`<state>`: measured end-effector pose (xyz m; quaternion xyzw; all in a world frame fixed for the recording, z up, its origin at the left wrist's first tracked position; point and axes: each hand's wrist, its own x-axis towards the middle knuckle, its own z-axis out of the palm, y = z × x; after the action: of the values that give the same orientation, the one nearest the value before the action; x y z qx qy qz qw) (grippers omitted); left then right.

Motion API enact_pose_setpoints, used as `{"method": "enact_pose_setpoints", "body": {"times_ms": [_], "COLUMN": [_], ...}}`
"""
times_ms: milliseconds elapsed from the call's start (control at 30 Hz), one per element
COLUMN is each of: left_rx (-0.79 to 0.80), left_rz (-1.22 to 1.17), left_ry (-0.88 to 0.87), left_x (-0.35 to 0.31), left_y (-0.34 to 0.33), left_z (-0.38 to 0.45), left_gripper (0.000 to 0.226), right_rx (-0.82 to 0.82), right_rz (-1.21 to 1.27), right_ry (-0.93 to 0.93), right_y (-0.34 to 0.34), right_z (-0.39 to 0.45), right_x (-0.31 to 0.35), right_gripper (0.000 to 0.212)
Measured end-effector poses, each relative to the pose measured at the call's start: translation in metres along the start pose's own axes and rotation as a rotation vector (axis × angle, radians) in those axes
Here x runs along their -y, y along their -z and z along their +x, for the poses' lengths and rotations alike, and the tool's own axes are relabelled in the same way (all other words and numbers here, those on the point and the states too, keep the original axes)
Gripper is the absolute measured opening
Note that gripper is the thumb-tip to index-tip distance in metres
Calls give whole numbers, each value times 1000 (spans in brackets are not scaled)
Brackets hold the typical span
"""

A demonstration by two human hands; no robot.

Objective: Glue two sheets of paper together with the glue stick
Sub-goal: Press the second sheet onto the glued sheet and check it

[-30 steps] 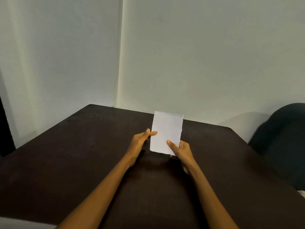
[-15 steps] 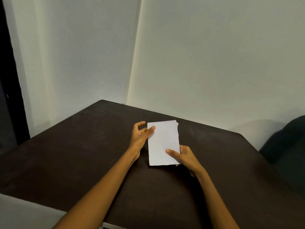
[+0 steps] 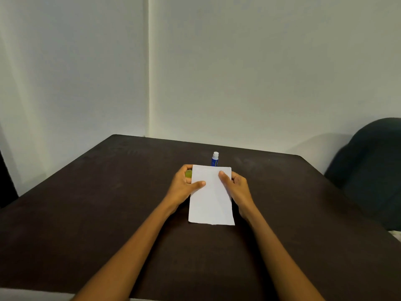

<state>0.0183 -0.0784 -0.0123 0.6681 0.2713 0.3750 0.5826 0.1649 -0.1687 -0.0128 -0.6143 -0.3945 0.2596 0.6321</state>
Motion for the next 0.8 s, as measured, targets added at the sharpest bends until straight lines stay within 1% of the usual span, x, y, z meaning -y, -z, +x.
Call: {"method": "enact_pose_setpoints", "body": {"times_ms": [67,167,200,233,267,300,333,400,467,533,600,633,700,800], "left_rx": [-5,27,34,37,33,19,-9,-92,-160,-191,-230,-255,-278,-273], "left_rz": [5,20,20,17,10,2,-10,-40,-65,-87,-96,-93,-81,-46], "left_ry": [13,28,28,27,25,21,16,8,9,3,8,13,13,-17], "left_x": [1,2,2,2,2,2,1,1,1,2,3,3,3,5], "left_y": [0,0,0,0,0,0,1,3,4,4,4,5,6,5], "left_z": [0,0,0,0,0,0,0,1,2,3,3,4,5,5], "left_gripper": [46,44,44,43,43,42,41,38,37,30,17,16,26,42], "right_rx": [44,-7,-41,-69,-78,-63,-24,104,207,205,175,175,190,192], "right_rz": [-1,-21,-17,-15,-15,-16,-15,-40,-85,-126,-149,-156,-168,-125], "right_ry": [9,-18,-43,-65,-84,-86,-76,-60,-59,-57,-54,-53,-52,-54], "right_y": [0,2,1,1,1,1,2,5,7,5,2,1,1,2], "right_z": [-1,1,1,1,1,1,0,-2,-3,-3,-2,-2,-3,-3], "right_x": [-2,-3,-2,-2,-1,0,1,2,2,1,-1,-2,-3,-4], "right_gripper": [22,21,26,35,44,46,41,29,24,18,21,25,34,34]}}
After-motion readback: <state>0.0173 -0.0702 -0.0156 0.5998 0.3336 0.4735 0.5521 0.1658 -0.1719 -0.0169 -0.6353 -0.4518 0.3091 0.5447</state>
